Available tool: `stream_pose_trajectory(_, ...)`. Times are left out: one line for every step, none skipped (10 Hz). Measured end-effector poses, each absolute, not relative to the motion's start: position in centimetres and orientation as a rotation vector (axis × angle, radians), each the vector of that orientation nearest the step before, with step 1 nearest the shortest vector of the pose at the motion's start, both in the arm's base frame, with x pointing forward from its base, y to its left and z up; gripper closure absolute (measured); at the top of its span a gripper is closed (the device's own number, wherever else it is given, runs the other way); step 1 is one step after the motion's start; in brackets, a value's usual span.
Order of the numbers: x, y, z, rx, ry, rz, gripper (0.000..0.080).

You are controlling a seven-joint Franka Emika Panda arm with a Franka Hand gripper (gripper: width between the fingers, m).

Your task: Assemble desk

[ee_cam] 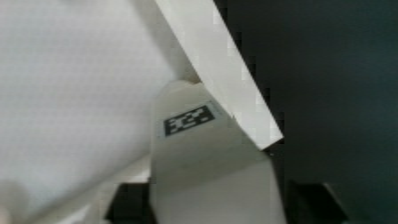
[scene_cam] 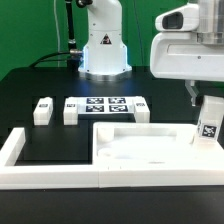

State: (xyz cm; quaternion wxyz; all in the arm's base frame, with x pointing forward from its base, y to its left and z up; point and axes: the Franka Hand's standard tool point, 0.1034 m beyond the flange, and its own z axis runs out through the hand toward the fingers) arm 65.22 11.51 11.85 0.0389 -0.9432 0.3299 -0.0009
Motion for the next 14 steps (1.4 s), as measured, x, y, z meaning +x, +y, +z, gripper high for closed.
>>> stream_pose_trajectory(65.2, 11.5, 11.9, -2.864, 1.089, -0.001, 0.0505)
stream_pose_trajectory(65.3, 11.4, 11.9, -2.843, 1.145, 0.002, 0.0505)
stream_pose_trajectory(65.8, 11.0, 12.2, -2.776, 1.319, 0.031, 0.0505)
stream_pose_trajectory(66.0, 10.5, 12.0, -2.694, 1.469, 0.056, 0.0505)
stream_pose_trajectory(66.1, 10.1, 12.1, -2.593, 1.611, 0.096, 0.0505)
stream_pose_trajectory(66.2, 9.5, 12.0, -2.512, 1.682, 0.135, 0.0505)
stream_pose_trajectory(66.3, 9.1, 11.9, -2.465, 1.706, 0.135, 0.0504)
stream_pose_trajectory(66.3, 9.1, 11.9, -2.465, 1.706, 0.135, 0.0499)
stream_pose_trajectory(66.3, 9.1, 11.9, -2.465, 1.706, 0.135, 0.0499)
stream_pose_trajectory(66.3, 9.1, 11.9, -2.465, 1.706, 0.135, 0.0498)
stream_pose_trajectory(66.3, 9.1, 11.9, -2.465, 1.706, 0.135, 0.0498)
stream_pose_trajectory(66.3, 9.1, 11.9, -2.465, 1.706, 0.135, 0.0498)
stream_pose_trajectory(66.3, 9.1, 11.9, -2.465, 1.706, 0.135, 0.0498)
stream_pose_trajectory(66.3, 9.1, 11.9, -2.465, 1.706, 0.135, 0.0498)
